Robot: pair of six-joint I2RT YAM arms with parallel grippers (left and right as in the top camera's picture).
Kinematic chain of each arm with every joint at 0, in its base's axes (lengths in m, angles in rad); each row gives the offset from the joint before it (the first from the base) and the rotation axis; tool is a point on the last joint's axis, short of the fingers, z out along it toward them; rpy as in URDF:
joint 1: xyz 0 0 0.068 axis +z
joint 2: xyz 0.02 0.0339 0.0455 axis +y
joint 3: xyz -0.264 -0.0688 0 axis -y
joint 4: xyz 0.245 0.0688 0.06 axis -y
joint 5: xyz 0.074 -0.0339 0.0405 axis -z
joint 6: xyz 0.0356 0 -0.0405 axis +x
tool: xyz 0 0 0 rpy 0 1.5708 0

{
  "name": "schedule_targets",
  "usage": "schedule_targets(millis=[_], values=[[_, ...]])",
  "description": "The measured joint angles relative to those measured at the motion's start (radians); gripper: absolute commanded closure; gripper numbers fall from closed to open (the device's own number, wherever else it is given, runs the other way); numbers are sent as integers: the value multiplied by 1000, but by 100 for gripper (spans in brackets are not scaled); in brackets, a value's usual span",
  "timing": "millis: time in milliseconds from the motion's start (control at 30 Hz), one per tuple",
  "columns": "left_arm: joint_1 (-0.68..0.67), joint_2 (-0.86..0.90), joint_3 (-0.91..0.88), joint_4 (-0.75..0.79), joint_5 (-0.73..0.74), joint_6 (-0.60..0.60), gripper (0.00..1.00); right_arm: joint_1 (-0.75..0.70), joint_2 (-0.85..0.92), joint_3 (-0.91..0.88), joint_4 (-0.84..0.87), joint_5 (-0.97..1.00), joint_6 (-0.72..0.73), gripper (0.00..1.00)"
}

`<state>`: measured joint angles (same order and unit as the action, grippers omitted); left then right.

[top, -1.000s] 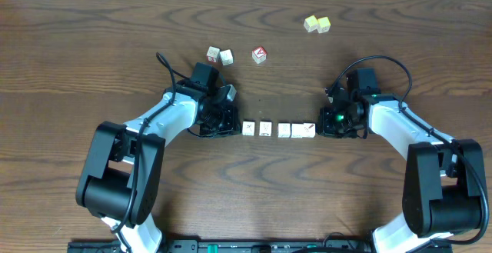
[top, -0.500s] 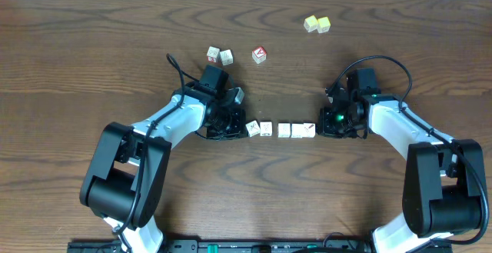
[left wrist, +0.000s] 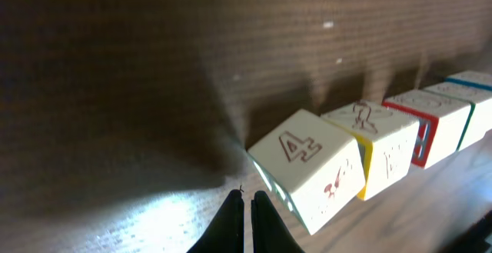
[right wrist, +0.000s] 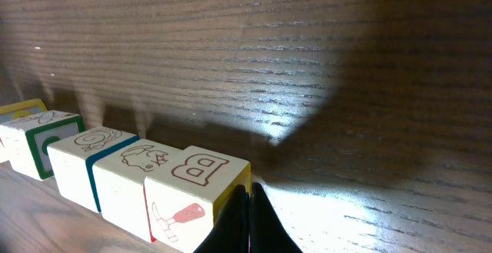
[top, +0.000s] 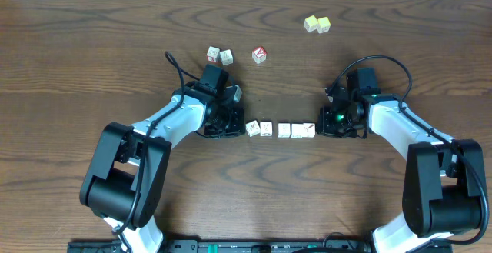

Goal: Lift 5 blocks
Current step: 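Push the left gripper rightward, compressing the row against the right gripper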

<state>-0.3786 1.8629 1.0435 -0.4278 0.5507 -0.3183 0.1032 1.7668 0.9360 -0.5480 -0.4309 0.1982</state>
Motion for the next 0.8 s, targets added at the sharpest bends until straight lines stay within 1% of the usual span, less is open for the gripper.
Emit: schedule_targets(millis=[267, 800], values=[[0, 0, 0, 53, 6, 0, 93, 0, 0, 0, 3, 0, 0, 99], [0, 0, 0, 62, 27, 0, 93, 0, 0, 0, 3, 0, 2, 99]])
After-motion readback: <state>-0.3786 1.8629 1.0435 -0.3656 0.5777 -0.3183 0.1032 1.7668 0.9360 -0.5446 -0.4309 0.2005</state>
